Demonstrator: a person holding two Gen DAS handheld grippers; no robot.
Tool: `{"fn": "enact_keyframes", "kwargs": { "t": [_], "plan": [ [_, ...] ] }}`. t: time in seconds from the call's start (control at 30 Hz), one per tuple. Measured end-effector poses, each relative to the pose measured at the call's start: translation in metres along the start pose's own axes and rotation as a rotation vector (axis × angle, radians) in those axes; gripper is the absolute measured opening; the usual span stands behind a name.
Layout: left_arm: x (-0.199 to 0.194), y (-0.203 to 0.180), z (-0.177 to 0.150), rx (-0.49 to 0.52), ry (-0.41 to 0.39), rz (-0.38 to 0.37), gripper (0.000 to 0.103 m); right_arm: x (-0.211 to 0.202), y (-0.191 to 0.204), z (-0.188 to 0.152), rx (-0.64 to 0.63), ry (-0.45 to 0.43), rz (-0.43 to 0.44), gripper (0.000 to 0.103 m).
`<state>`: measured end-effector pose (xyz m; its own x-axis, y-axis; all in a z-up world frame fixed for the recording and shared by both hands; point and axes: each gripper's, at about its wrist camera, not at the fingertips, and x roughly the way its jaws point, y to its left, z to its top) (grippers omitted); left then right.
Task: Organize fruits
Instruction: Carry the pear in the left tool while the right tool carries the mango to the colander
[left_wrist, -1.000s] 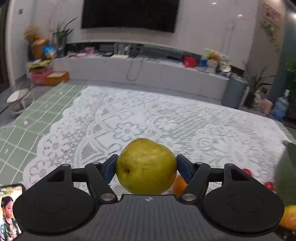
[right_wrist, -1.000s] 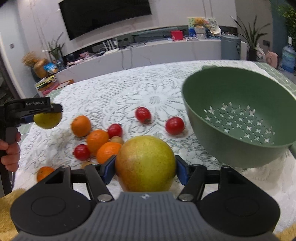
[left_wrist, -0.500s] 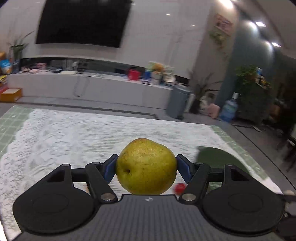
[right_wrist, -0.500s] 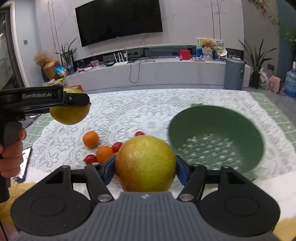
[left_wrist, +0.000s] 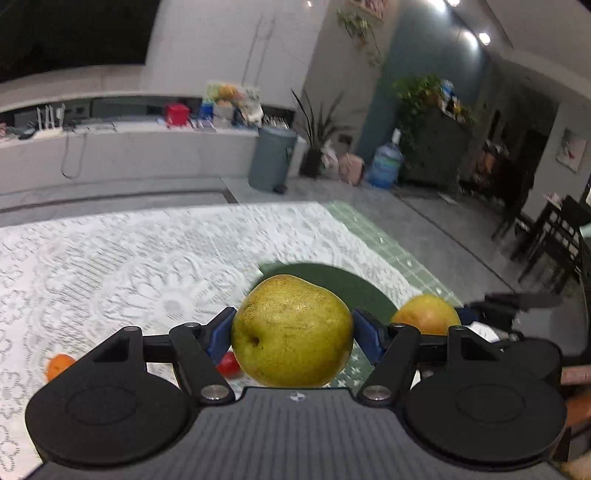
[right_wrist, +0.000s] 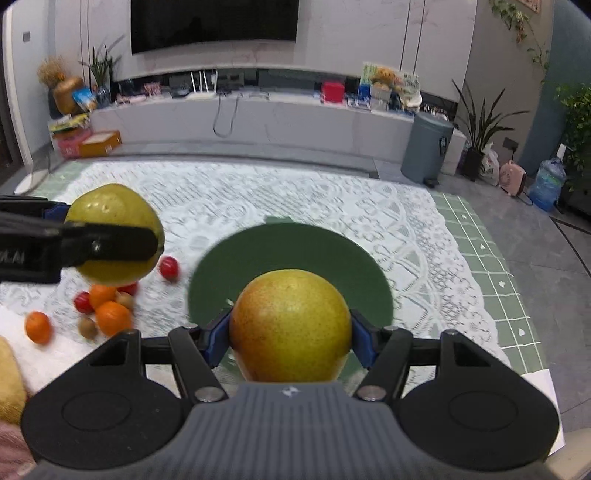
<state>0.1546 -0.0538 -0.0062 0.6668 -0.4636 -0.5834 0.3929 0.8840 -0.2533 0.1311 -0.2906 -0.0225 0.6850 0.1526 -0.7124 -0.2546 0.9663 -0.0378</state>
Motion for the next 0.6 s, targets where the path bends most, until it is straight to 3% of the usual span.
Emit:
{"fn": "enact_keyframes", "kwargs": {
  "t": [0.23,0.6],
  "plan": [
    [0.039,-0.023,-0.007,0.076,0.142,0.000,0.078,0.034,-0.014,0.004,-0.066,0.107,0.053,0.063],
    [0.073,-0.030,-0.009,0.130,0.235,0.027,0.078,0.071,-0.011,0.010,-0.156,0.208,0.119,0.063]
  ]
}}
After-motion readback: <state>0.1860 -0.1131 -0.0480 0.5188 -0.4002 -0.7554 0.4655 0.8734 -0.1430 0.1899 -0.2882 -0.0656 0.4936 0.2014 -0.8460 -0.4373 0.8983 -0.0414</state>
